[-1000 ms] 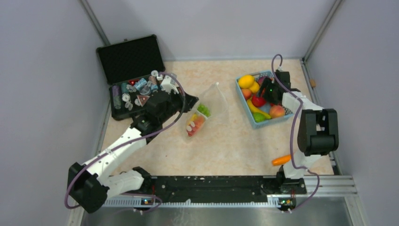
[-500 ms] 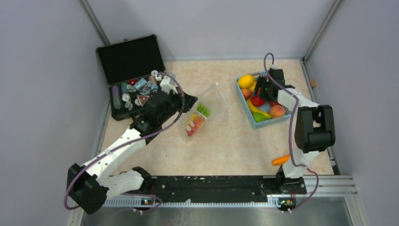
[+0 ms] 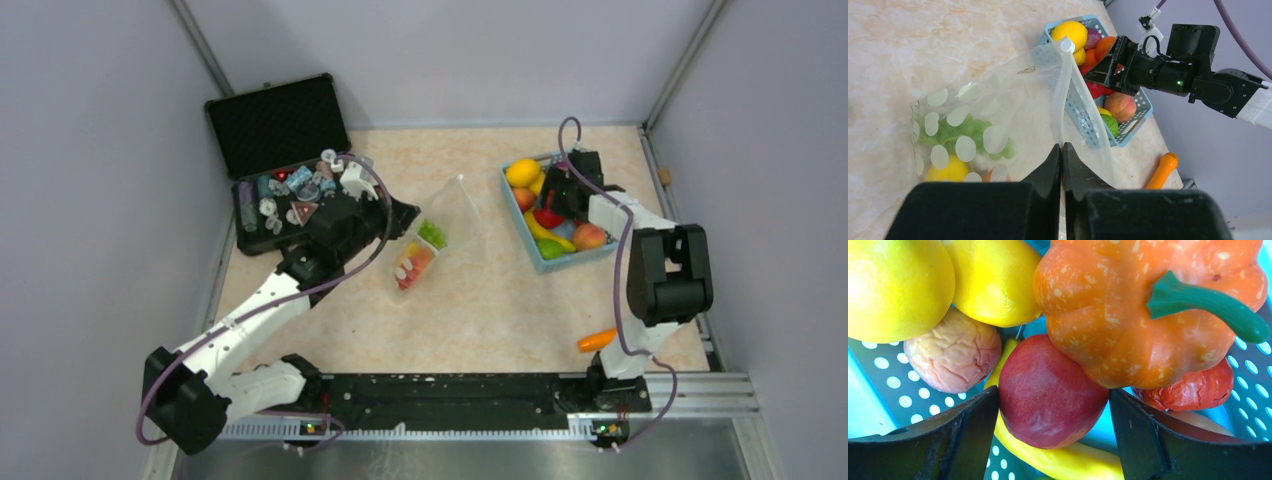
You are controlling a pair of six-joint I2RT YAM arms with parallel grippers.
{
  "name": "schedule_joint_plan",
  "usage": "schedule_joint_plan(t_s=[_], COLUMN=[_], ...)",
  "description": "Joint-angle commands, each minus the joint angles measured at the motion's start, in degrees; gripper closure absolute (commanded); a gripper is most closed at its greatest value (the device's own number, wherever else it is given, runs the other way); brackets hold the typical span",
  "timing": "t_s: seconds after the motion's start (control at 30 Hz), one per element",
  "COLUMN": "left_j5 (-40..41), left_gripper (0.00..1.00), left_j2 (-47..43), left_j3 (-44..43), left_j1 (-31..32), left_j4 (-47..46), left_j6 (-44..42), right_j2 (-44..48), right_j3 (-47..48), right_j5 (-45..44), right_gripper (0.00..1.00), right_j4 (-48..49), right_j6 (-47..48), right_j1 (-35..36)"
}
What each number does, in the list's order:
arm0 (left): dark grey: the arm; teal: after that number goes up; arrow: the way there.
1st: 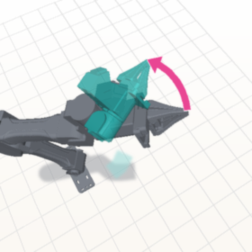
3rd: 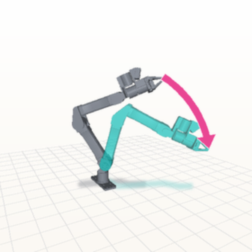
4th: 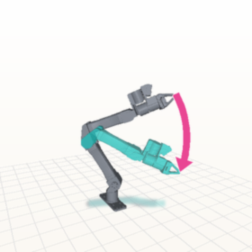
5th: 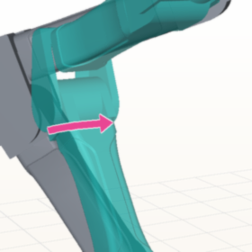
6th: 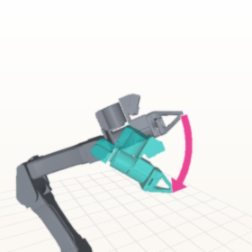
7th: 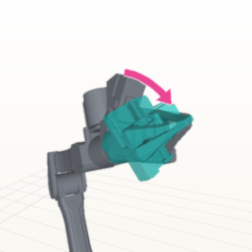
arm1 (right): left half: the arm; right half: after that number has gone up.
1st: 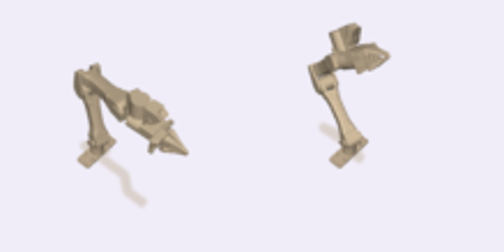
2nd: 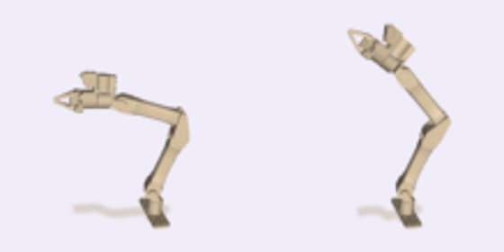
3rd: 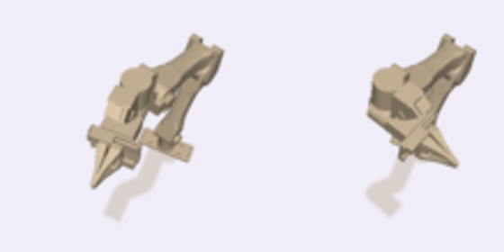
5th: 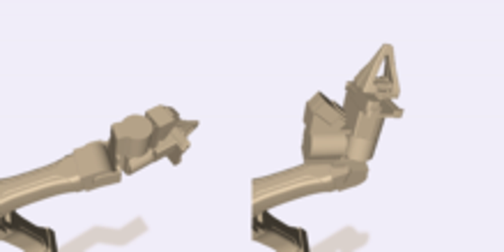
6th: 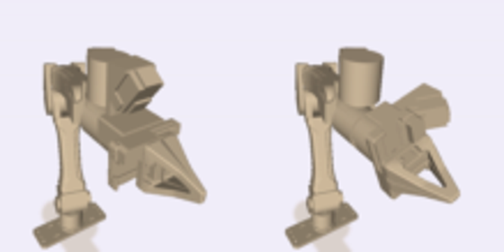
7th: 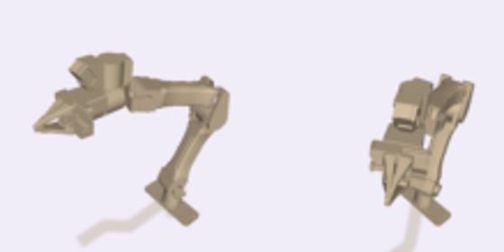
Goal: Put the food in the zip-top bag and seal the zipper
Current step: Pick up the fake fruit from the bin.
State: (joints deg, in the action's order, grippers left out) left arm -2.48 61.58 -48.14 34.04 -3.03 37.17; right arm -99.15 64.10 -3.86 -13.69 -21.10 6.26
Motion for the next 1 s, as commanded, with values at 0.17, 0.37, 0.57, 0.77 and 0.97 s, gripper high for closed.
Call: schedule_joint_plan(t_s=[0.17, 0.37, 0.57, 0.77, 0.97], left_j5=[0.1, -0.1, 0.0, -0.4, -0.8], left_gripper=[0.98, 0.98, 0.98, 0.98, 0.98], left_j2=[-1.4, -1.3, -1.2, -1.2, -0.9], left_j3=[1.1, 1.2, 1.3, 1.4, 1.4], left_j1=[-0.1, -0.1, -0.1, -0.1, -0.1], left_j4=[-3.3, -3.6, -3.8, -4.0, -4.3], left_j6=[0.4, 0.5, 0.6, 0.7, 0.8], right_j2=[2.9, 10.6, 18.7, 21.6, 25.1], right_j3=[-2.9, -6.1, -11.4, -11.6, -12.4], right_j5=[-1.0, 0.9, 3.1, 6.4, 15.1], right_gripper=[0.4, 0.5, 0.54, 0.54, 0.53], right_j4=[1.5, 5.8, 11.8, 11.8, 15.8], right_j6=[-1.0, -2.6, -4.0, -4.2, -5.0], right_j1=[0.3, 0.3, 0.3, 0.3, 0.3])
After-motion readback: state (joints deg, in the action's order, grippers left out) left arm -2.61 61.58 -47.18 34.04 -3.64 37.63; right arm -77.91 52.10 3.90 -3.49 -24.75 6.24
